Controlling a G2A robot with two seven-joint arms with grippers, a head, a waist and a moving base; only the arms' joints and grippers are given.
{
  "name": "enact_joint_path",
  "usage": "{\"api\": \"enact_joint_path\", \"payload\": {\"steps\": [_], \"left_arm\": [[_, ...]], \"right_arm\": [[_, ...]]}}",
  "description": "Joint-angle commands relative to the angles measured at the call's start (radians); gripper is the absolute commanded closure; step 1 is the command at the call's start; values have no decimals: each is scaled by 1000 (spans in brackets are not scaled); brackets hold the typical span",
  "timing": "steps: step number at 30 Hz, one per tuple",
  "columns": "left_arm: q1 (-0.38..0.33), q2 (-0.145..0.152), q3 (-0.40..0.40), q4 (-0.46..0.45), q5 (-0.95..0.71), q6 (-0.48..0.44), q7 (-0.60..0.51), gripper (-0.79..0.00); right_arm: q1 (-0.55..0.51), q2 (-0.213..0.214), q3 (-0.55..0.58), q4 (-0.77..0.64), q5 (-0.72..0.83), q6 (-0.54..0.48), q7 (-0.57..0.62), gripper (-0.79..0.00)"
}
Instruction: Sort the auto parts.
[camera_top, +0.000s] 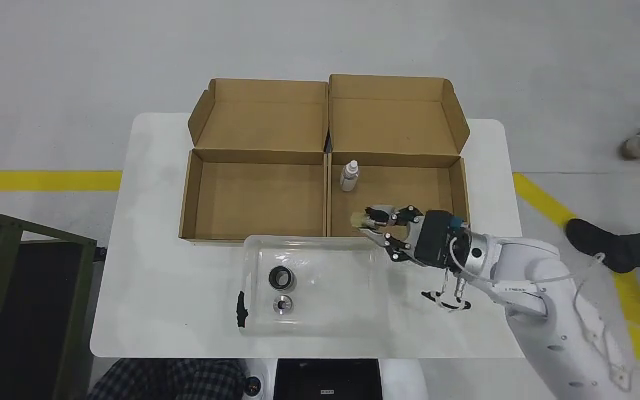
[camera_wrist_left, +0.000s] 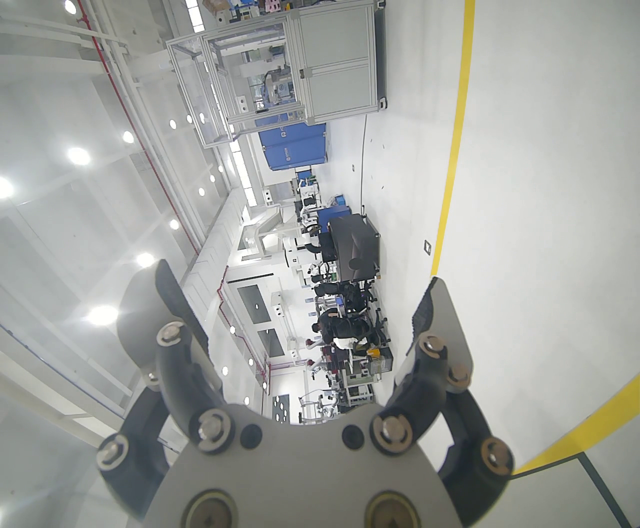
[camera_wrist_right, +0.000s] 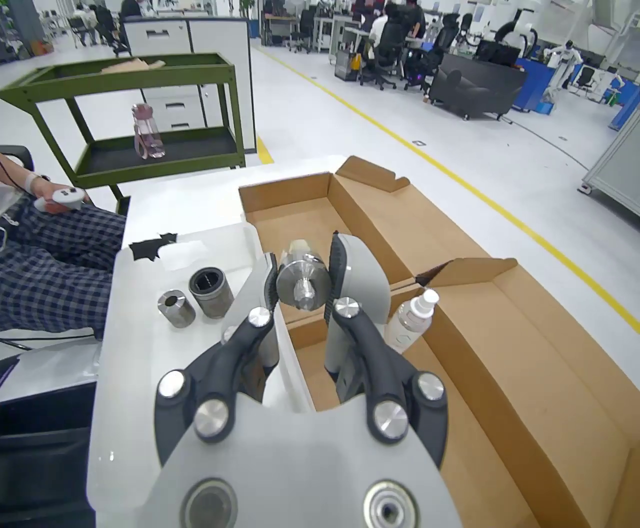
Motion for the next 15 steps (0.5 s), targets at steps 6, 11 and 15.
{"api": "enact_joint_path", "payload": {"steps": [6,11,15], "left_arm": [[0,0,0,0,0,0,0,-785],[0,0,0,0,0,0,0,-785],[0,0,0,0,0,0,0,-785]], "right_arm": [[78,-1,-29,39,20,51,196,0],[151,-4,-67,71,21,62,310,0],[204,-9,-111,98,-1,90,390,0]]}}
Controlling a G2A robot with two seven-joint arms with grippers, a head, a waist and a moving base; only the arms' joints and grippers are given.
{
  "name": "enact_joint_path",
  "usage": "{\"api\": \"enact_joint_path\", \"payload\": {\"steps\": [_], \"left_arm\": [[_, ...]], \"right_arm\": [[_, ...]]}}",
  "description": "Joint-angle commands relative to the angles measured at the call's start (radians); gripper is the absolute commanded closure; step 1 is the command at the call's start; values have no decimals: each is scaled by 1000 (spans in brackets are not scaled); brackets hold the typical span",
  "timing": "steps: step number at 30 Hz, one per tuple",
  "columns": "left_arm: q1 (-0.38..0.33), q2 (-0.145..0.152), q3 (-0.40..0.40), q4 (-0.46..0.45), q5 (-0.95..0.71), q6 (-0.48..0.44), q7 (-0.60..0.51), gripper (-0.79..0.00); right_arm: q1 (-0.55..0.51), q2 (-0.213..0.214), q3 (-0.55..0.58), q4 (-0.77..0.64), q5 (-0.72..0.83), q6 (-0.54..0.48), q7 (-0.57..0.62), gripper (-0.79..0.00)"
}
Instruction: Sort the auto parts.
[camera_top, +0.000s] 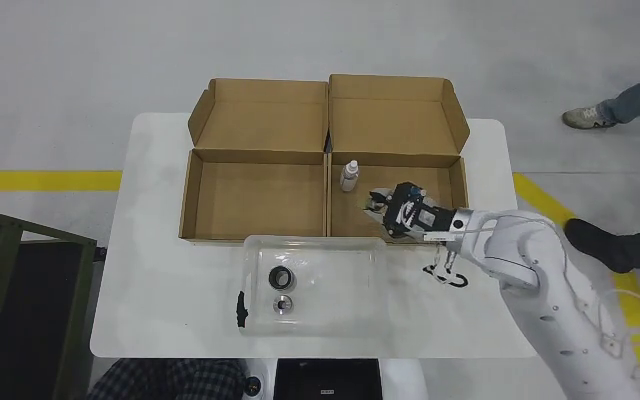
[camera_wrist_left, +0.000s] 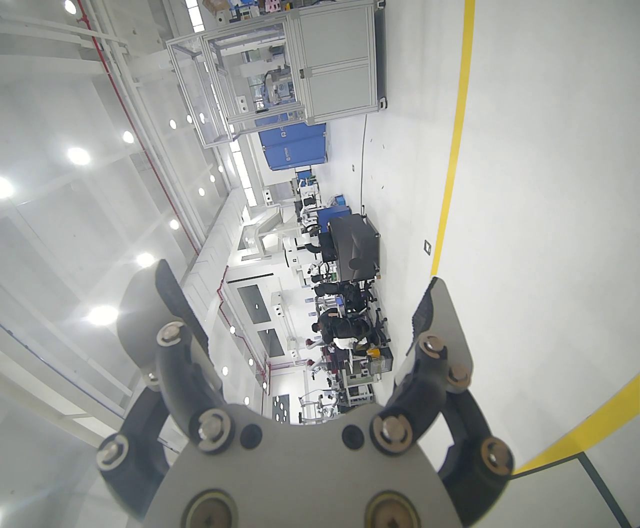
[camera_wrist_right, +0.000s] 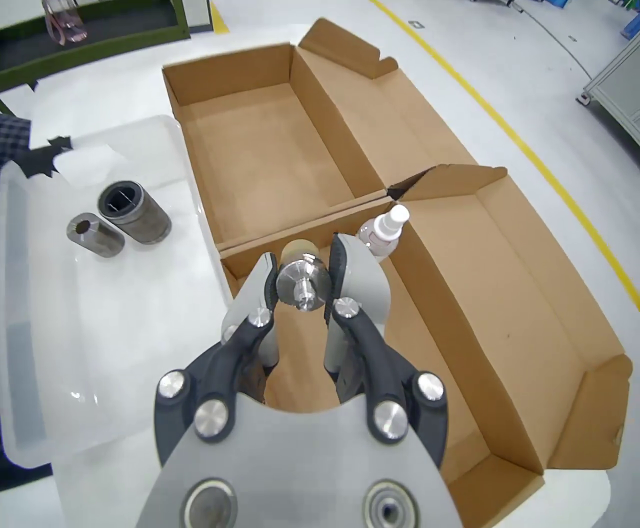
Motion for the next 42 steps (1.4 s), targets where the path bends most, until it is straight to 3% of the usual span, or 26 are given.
{"api": "enact_joint_path", "payload": {"steps": [1,13,26,42], "left_arm": [[0,0,0,0,0,0,0,-785],[0,0,0,0,0,0,0,-785],[0,0,0,0,0,0,0,-785],[0,0,0,0,0,0,0,-785]], "right_arm": [[29,-4,-24,21,1,17,38,0],[187,-33,-177,148,-74,101,230,0],[311,-73,-301,310,-80,142,273,0],[386,-116,-398,436,-65,163,283,-6]]}}
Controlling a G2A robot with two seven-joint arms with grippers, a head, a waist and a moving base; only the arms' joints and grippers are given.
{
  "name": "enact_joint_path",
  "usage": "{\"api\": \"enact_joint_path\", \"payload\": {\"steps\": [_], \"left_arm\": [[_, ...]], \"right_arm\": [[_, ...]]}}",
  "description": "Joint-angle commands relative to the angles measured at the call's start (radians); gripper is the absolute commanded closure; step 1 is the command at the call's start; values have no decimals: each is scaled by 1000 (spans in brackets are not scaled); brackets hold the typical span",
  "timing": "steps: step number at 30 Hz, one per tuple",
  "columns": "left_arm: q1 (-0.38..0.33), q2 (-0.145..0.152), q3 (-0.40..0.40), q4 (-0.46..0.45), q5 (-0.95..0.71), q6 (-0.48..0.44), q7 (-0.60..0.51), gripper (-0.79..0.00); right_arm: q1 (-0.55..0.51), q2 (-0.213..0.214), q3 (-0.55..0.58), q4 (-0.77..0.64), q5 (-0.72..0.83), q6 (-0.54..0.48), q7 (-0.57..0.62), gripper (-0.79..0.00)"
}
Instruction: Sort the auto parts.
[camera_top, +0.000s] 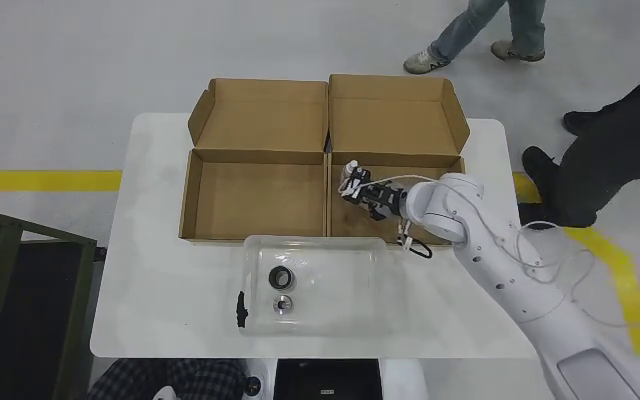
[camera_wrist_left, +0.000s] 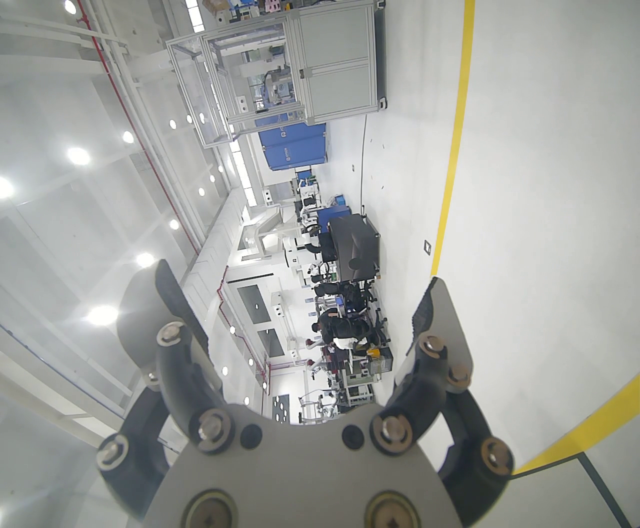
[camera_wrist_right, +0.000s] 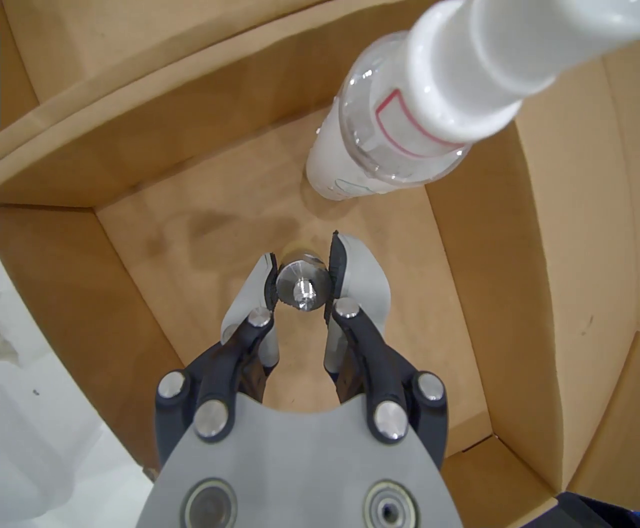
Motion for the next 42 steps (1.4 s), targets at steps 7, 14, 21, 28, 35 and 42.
{"api": "enact_joint_path", "payload": {"steps": [7,14,21,28,35,42], "left_arm": [[0,0,0,0,0,0,0,-785],[0,0,0,0,0,0,0,-785],[0,0,0,0,0,0,0,-785],[0,0,0,0,0,0,0,-785],[0,0,0,0,0,0,0,-785],[0,0,0,0,0,0,0,-785]], "right_arm": [[20,-15,-23,37,-4,12,-3,-296],[7,-13,0,6,1,14,1,-348],[-79,18,101,-132,22,-7,-3,-354],[-234,55,218,-343,30,-24,-30,-363],[-357,74,261,-522,18,-63,-68,-376],[-412,74,208,-609,-36,-89,-132,-382]]}}
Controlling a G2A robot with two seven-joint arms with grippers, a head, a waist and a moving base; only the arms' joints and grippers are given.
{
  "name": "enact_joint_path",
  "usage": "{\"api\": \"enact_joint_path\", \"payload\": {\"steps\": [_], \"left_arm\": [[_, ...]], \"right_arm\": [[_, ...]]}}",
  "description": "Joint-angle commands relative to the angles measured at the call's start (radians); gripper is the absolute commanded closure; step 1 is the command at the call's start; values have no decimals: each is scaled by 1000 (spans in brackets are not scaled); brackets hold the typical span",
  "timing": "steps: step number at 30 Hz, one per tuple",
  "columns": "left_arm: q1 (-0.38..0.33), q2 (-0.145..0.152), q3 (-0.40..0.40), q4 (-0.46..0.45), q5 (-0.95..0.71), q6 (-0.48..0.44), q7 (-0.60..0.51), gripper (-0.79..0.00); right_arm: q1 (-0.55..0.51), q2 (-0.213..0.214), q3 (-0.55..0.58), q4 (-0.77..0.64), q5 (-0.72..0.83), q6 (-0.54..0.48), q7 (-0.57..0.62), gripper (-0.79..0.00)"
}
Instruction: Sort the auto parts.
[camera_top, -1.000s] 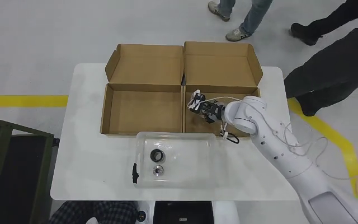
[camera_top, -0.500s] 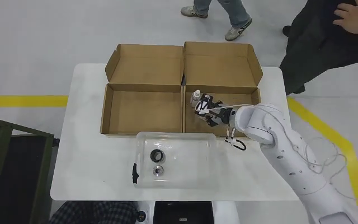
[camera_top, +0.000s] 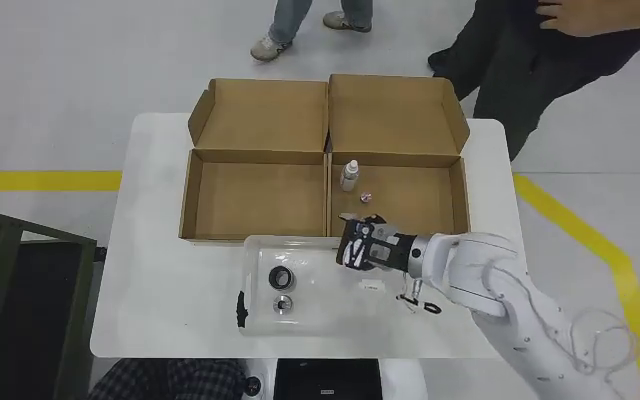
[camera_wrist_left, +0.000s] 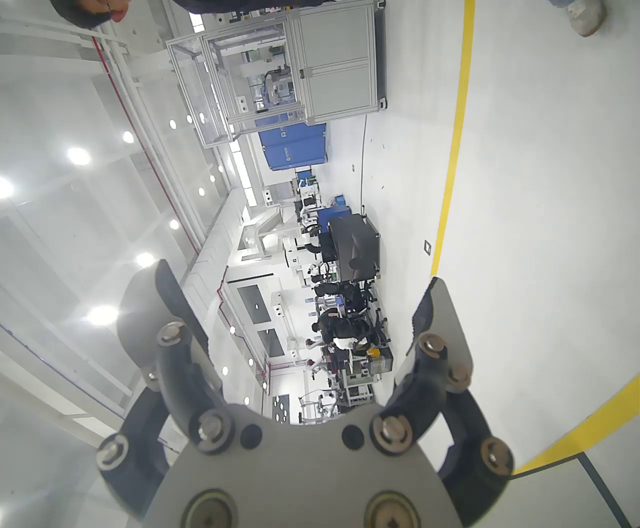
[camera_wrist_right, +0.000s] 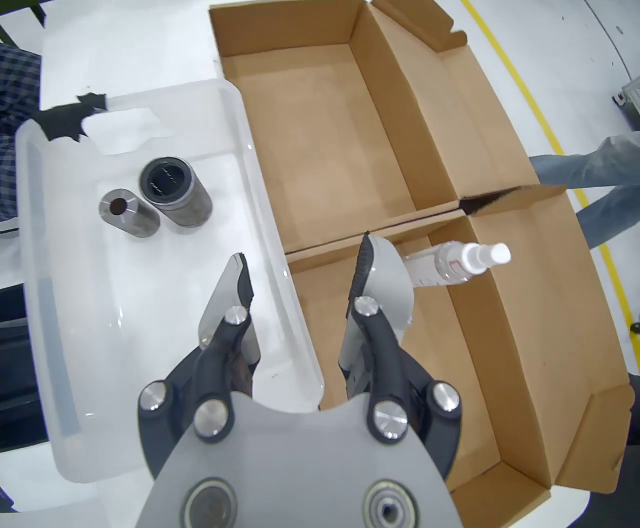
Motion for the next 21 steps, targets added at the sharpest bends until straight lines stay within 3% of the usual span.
{"api": "enact_joint_path", "payload": {"steps": [1,9,21], "left_arm": [[0,0,0,0,0,0,0,-785],[0,0,0,0,0,0,0,-785],[0,0,0,0,0,0,0,-785]], "right_arm": [[-8,-3,-26,-8,-20,1,-23,-382],[8,-23,-138,39,-94,22,-97,-413],[85,-67,-283,146,-120,44,-142,-391]]}}
